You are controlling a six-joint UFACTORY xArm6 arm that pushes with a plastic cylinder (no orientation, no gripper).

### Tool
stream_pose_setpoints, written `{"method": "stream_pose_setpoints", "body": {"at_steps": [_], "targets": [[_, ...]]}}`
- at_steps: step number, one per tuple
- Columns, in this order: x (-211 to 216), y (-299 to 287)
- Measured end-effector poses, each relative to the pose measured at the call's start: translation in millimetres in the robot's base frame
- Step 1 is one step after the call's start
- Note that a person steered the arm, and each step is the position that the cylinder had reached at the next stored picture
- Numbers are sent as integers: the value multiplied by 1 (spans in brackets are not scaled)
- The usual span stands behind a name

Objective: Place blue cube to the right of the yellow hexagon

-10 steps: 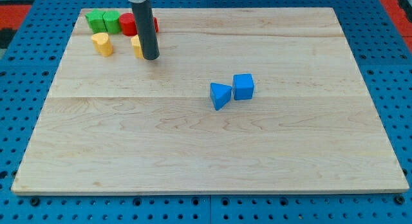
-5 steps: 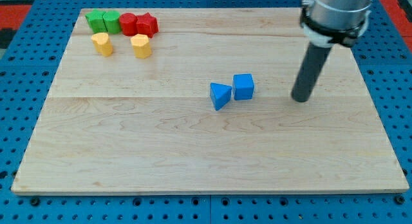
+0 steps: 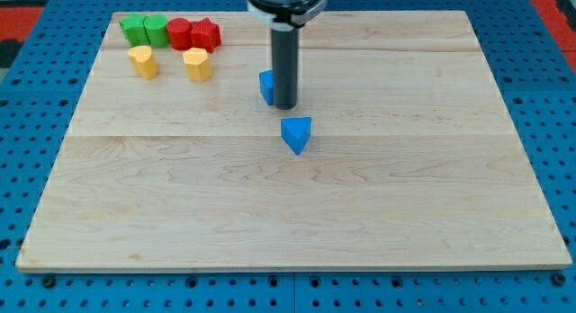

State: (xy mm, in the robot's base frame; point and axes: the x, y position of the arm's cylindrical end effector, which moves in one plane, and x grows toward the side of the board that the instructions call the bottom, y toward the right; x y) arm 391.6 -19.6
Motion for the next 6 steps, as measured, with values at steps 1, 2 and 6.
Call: {"method": "stream_pose_setpoints", "body": {"at_steps": [1,2,6], "targets": [[-10,-14],[-27,-9],[9,118]]}}
